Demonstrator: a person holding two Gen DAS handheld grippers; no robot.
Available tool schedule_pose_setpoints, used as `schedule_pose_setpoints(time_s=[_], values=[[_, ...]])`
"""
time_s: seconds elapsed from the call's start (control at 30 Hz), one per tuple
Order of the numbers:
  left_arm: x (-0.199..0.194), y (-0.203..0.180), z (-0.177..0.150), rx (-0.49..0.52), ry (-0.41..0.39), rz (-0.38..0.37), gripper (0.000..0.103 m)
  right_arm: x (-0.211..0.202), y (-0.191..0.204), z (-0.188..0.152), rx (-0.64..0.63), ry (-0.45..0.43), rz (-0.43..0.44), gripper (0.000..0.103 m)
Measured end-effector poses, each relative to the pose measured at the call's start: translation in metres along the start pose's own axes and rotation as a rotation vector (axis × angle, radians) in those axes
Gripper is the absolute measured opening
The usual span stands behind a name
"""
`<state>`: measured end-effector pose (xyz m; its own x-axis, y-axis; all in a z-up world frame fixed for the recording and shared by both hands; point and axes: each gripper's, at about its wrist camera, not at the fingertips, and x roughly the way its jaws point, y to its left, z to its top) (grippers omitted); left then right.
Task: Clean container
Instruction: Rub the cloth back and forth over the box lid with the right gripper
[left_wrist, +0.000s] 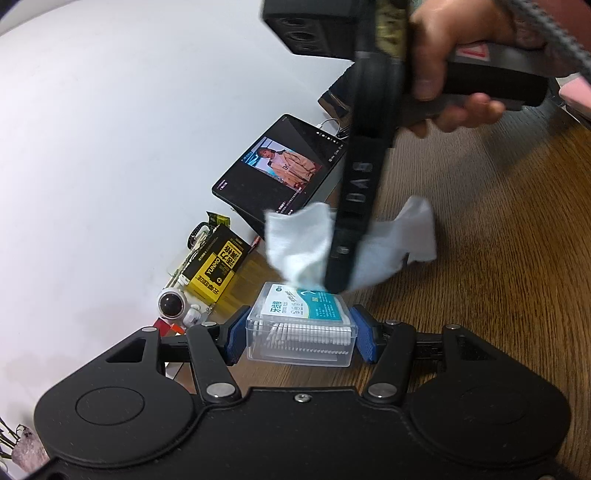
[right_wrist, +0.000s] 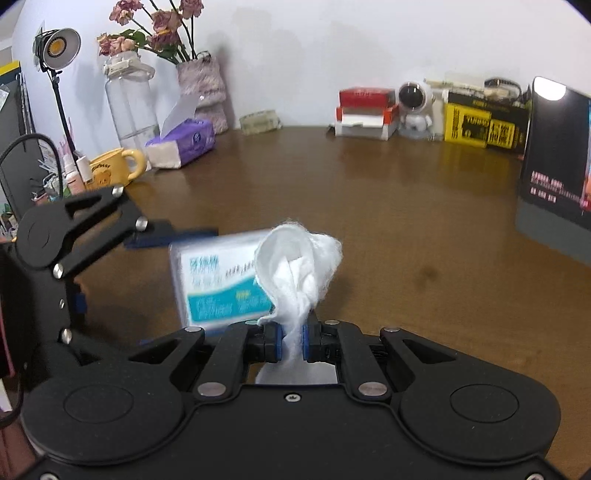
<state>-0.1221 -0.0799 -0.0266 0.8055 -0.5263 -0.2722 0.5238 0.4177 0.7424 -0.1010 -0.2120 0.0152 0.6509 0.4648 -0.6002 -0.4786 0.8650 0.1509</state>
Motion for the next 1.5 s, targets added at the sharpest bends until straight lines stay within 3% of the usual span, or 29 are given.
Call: schedule_pose_setpoints(time_s=[0.27, 0.5, 0.67, 0.97, 1.27, 1.37, 1.5], values=[[0.026, 0.015, -0.008, 0.000, 0.000, 0.000, 0.056, -0.001, 0.005, 0.006, 0.004, -0.024, -0.020, 0.010], [0.014, 0.012, -0.005, -0.001, 0.000, -0.001, 0.056, -0.006, 0.018, -0.001, -0.051, 0.020, 0.008, 0.010], [0.009, 0.013, -0.006, -0.001, 0.000, -0.002, 0.056, -0.002, 0.007, 0.006, -0.005, 0.004, -0.006, 0.010], [0.003, 0.012, -0.006, -0.001, 0.000, -0.002, 0.056, -0.015, 0.034, 0.002, -0.063, -0.004, 0.099, 0.010], [0.006, 0.013, -0.006, -0.001, 0.001, -0.001, 0.056, -0.013, 0.036, 0.006, -0.078, -0.015, 0.051, 0.010], [0.007, 0.013, -0.006, -0.001, 0.001, -0.002, 0.056, -0.018, 0.045, 0.006, -0.095, -0.020, 0.118, 0.010], [0.006, 0.012, -0.006, -0.001, 0.001, -0.001, 0.056, -0.019, 0.052, 0.013, -0.124, -0.040, 0.130, 0.010]])
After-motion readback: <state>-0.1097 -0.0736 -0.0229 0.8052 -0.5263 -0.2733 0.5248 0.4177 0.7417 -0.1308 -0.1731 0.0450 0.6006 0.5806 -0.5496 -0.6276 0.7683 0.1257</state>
